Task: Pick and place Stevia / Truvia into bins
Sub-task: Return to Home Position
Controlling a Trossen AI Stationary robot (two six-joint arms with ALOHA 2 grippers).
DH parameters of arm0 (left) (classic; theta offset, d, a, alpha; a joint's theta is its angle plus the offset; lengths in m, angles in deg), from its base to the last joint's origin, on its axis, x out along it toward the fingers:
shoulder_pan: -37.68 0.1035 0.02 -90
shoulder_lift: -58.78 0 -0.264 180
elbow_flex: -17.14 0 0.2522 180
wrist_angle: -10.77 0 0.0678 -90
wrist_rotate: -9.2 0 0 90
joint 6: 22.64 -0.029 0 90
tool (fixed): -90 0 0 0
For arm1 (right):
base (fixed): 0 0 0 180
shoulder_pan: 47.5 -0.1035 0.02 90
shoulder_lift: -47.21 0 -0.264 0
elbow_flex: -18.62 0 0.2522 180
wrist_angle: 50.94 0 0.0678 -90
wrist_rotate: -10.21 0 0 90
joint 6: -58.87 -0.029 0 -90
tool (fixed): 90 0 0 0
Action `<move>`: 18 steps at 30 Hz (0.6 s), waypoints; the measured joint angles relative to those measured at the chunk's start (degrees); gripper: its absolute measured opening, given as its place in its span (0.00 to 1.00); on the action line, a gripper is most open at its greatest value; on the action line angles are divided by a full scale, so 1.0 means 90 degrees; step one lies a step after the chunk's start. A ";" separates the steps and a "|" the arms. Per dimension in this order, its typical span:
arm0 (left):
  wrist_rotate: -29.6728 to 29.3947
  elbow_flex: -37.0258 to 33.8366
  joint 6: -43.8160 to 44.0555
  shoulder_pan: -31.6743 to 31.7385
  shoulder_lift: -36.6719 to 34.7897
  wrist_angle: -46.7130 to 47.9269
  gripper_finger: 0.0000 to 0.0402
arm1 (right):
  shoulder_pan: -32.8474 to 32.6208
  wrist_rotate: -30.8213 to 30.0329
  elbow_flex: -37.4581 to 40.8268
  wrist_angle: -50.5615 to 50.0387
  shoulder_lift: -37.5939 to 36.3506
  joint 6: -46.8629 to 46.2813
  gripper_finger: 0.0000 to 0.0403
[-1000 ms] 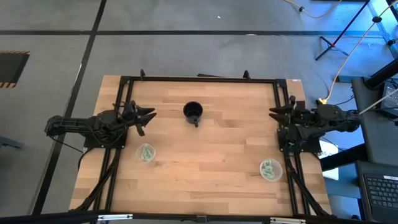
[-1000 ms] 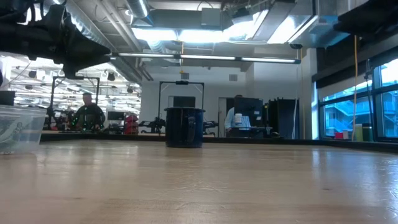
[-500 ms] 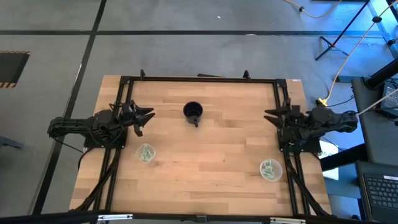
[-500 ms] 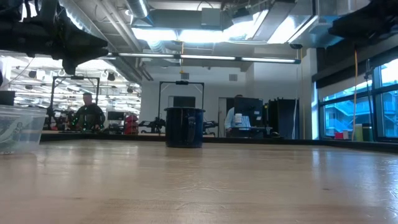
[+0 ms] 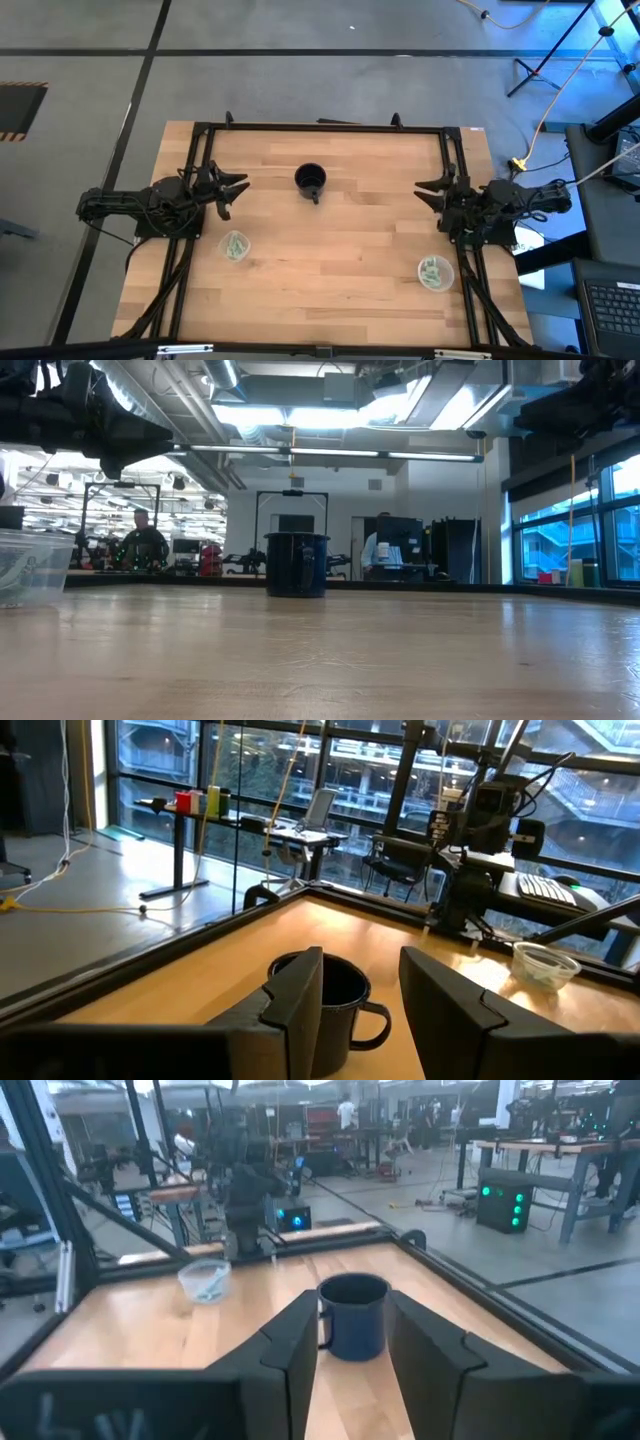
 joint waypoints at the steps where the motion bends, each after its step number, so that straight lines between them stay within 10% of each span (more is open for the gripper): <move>1: 0.0021 0.0000 -0.0002 0.0000 0.0004 0.0007 0.32 | 0.0000 -0.0039 0.0062 0.0022 0.0000 0.0026 0.30; 18: 0.0042 0.0000 0.0000 -0.0001 0.0010 0.0014 0.32 | 0.0000 -0.0878 0.1195 0.1167 0.0000 0.0683 0.30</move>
